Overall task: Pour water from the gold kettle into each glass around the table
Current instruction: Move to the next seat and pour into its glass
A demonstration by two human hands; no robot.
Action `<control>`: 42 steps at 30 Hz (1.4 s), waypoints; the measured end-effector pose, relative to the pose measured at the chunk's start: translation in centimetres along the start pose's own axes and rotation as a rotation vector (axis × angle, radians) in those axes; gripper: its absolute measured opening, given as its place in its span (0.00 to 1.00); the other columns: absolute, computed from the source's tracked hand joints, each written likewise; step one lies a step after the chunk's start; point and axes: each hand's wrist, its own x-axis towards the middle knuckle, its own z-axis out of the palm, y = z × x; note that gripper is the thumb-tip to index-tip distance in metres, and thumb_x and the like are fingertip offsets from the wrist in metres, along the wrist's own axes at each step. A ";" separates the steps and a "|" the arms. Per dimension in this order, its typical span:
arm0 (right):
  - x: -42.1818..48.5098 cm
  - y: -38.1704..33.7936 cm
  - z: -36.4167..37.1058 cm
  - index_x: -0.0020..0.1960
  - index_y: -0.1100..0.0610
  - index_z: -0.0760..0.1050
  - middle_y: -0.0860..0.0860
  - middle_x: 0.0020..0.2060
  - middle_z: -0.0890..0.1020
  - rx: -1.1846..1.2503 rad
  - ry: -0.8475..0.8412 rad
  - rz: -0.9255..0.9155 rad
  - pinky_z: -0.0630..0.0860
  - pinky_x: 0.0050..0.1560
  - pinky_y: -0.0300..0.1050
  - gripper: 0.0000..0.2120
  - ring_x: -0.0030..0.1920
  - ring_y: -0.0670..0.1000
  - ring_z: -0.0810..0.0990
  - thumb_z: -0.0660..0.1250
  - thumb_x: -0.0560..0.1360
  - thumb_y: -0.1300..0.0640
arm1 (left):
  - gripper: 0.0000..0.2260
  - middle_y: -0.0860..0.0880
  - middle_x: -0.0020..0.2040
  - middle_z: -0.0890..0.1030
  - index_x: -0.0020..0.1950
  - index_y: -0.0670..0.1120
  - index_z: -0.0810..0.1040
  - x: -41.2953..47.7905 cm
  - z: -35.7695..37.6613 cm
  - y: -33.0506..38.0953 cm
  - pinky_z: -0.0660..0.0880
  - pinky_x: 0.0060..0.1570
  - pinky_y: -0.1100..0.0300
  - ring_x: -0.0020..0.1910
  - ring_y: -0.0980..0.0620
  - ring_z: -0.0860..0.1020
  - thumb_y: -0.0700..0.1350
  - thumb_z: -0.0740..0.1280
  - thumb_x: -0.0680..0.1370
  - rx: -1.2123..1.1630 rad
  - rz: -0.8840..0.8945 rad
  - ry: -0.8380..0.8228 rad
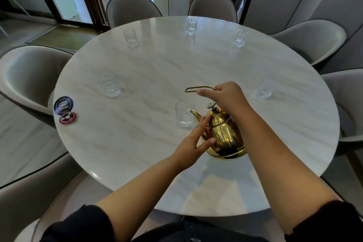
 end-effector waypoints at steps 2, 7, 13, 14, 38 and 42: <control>0.0 0.0 0.0 0.30 0.57 0.66 0.51 0.24 0.62 -0.008 -0.003 -0.005 0.64 0.37 0.48 0.23 0.31 0.53 0.65 0.74 0.67 0.44 | 0.28 0.56 0.78 0.50 0.72 0.66 0.47 0.0 0.0 0.1 0.54 0.70 0.64 0.74 0.63 0.50 0.53 0.61 0.79 -0.002 0.000 0.001; 0.2 -0.1 -0.1 0.27 0.56 0.63 0.50 0.24 0.62 -0.021 -0.005 -0.003 0.63 0.37 0.48 0.25 0.30 0.52 0.63 0.74 0.67 0.44 | 0.28 0.56 0.78 0.50 0.71 0.67 0.47 0.0 0.1 0.2 0.55 0.69 0.63 0.73 0.63 0.51 0.52 0.60 0.79 -0.001 -0.004 0.006; 0.3 0.0 -0.1 0.28 0.57 0.65 0.51 0.25 0.63 -0.029 -0.013 -0.004 0.64 0.37 0.48 0.24 0.32 0.53 0.66 0.74 0.67 0.43 | 0.28 0.56 0.78 0.49 0.71 0.67 0.46 0.0 0.2 0.5 0.54 0.70 0.62 0.73 0.63 0.50 0.52 0.60 0.79 -0.003 -0.005 0.002; 0.3 0.0 -0.1 0.29 0.58 0.66 0.51 0.25 0.64 -0.032 -0.014 -0.006 0.64 0.37 0.48 0.24 0.32 0.53 0.67 0.74 0.67 0.43 | 0.28 0.56 0.78 0.49 0.71 0.67 0.46 0.0 0.2 0.5 0.54 0.69 0.63 0.72 0.63 0.50 0.52 0.60 0.79 -0.002 -0.006 0.002; -1.1 1.5 -0.5 0.26 0.56 0.63 0.49 0.22 0.62 0.083 0.081 -0.011 0.64 0.35 0.45 0.25 0.27 0.50 0.62 0.74 0.69 0.44 | 0.28 0.58 0.78 0.46 0.71 0.68 0.46 0.1 -0.5 0.1 0.55 0.68 0.63 0.71 0.64 0.51 0.53 0.60 0.80 0.126 0.001 -0.072; -2.2 2.9 -0.3 0.25 0.55 0.63 0.47 0.20 0.63 0.217 0.151 0.010 0.64 0.34 0.45 0.25 0.25 0.49 0.61 0.74 0.69 0.46 | 0.28 0.62 0.75 0.46 0.73 0.65 0.47 0.1 -1.1 -0.1 0.55 0.67 0.64 0.73 0.58 0.53 0.52 0.60 0.80 0.202 -0.003 -0.119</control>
